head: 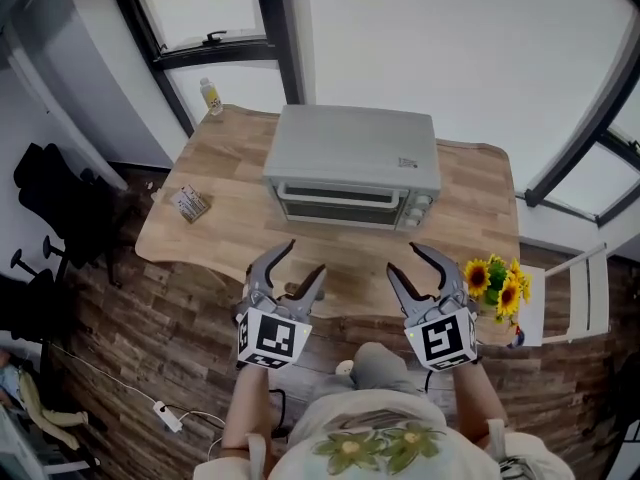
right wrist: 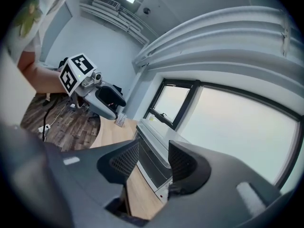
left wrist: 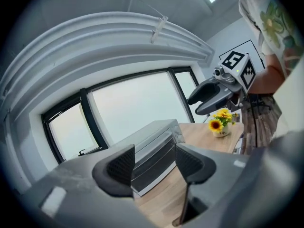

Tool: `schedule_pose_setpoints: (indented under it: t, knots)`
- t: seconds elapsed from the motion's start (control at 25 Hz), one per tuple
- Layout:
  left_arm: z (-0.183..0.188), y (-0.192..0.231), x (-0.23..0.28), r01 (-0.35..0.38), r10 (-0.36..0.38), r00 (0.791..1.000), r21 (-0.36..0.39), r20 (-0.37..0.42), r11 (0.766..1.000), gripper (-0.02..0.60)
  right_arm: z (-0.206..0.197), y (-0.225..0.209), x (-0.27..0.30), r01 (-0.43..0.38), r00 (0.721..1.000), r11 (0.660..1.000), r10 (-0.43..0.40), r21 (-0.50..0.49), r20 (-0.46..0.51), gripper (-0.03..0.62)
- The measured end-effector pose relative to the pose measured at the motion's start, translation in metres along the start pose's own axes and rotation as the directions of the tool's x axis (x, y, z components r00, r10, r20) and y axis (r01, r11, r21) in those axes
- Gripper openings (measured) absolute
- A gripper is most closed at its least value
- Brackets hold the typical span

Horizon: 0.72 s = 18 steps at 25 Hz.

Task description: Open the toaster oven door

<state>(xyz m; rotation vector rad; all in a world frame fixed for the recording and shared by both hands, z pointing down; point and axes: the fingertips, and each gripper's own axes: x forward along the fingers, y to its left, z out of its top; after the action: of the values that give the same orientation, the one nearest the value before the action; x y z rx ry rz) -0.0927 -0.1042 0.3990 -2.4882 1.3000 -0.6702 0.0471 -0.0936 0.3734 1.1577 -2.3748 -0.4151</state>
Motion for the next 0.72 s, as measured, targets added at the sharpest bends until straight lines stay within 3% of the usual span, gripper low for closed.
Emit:
schedule_pose_setpoints:
  t: [0.28,0.72]
  knots:
    - [-0.016,0.020,0.028,0.051,-0.049,0.999,0.082,-0.019,0.995,0.267,-0.007,-0.003,0.035,-0.012,0.999,1.000,0.012,-0.007,-0.031,0.181]
    - [-0.041,0.049,0.082,0.115,-0.107,0.991,0.117,-0.076,0.986,0.267,-0.028,-0.022,0.091,-0.025,0.997,1.000,0.024,-0.001,-0.080,0.181]
